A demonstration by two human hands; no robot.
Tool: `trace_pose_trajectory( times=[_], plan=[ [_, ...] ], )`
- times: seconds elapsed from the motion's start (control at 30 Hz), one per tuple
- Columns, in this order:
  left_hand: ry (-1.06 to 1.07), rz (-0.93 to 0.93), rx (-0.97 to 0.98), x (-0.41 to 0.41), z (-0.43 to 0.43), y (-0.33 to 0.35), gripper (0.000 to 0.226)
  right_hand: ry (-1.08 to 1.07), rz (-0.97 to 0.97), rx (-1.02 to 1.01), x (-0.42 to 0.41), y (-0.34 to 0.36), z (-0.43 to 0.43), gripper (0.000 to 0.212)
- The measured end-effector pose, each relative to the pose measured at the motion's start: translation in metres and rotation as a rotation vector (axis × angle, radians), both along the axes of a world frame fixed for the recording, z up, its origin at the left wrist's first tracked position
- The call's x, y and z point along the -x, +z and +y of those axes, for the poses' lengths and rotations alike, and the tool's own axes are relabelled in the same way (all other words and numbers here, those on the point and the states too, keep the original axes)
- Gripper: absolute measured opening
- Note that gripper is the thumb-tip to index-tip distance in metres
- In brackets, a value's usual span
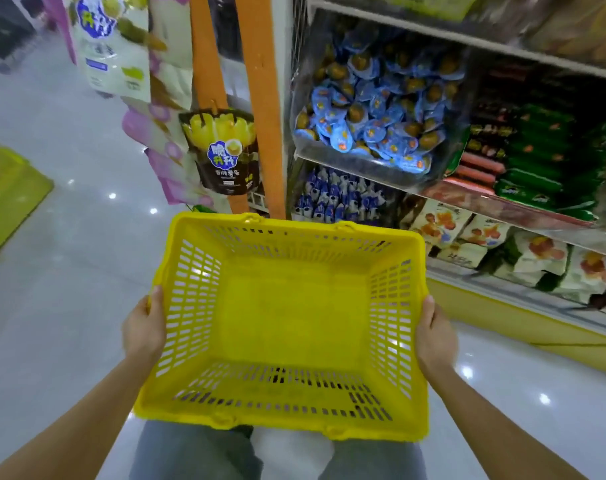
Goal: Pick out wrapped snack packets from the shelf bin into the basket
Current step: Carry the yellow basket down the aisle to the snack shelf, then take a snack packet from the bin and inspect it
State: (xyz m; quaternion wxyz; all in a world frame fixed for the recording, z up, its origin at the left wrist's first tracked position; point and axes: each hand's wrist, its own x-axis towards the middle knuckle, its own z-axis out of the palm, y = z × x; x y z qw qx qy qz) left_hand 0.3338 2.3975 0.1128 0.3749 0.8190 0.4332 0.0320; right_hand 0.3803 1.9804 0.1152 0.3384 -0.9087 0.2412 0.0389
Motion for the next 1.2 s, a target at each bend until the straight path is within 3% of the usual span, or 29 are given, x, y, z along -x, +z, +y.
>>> trace_pose_trajectory(
  times=[0.23, 0.67, 1.2],
  plan=[
    [0.039, -0.001, 0.036, -0.019, 0.038, -0.111, 0.056, 0.041, 0.001, 0.068, -0.019, -0.103, 0.039, 0.050],
    [0.010, -0.078, 0.014, -0.031, 0.034, -0.293, 0.039, 0.069, -0.017, 0.109, -0.028, -0.289, 0.042, 0.042],
    [-0.222, -0.077, -0.056, -0.032, 0.001, -0.398, 0.035, 0.161, 0.124, 0.120, -0.044, -0.385, -0.001, 0.048]
  ],
)
